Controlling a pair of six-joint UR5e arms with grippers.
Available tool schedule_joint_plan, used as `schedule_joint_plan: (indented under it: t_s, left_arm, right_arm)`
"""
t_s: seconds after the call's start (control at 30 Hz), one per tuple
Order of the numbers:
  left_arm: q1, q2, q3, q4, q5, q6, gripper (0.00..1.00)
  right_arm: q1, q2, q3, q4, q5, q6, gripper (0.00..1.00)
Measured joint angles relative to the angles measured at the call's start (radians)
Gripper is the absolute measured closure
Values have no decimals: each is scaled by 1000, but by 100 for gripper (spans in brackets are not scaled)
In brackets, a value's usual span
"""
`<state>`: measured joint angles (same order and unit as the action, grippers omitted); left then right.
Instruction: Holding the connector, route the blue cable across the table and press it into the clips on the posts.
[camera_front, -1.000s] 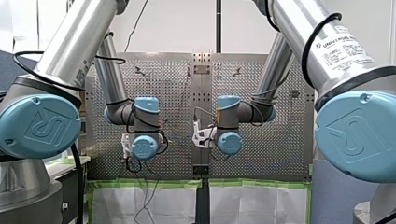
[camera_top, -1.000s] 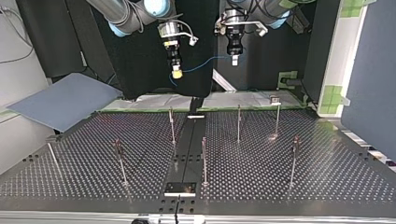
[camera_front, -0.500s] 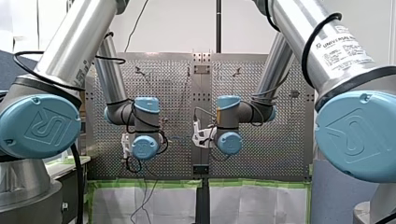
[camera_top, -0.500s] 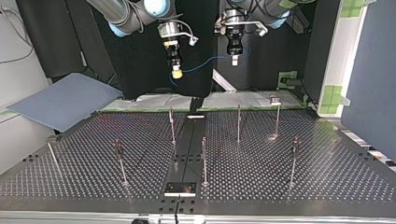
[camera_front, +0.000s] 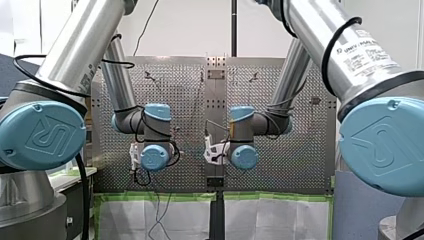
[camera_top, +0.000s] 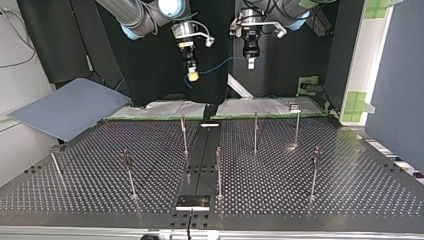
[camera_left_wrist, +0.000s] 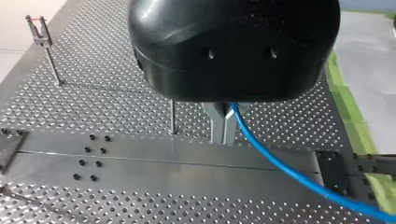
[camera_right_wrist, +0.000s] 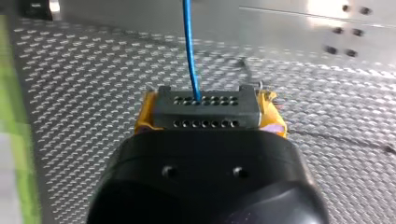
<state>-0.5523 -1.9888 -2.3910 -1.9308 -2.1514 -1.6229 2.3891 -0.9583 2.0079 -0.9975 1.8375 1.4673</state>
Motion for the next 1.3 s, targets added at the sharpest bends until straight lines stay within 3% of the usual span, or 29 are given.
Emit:
schedule_joint_plan:
  t_s: [0.17,0.53,0.93,1.3]
  left_arm:
    - [0,0,0,-6,0,0,100]
    - [-1,-1,0,-8,-1,1,100]
    - [-95,-52,0,-64,-92,71,100]
    - [-106,-53,0,-65,-101,74,100]
  right_arm:
    - [1,34,0,24,0,0,100]
    - [2,40,-1,28,0,0,100]
    - [2,40,-1,28,0,0,100]
    - [2,40,-1,28,0,0,100]
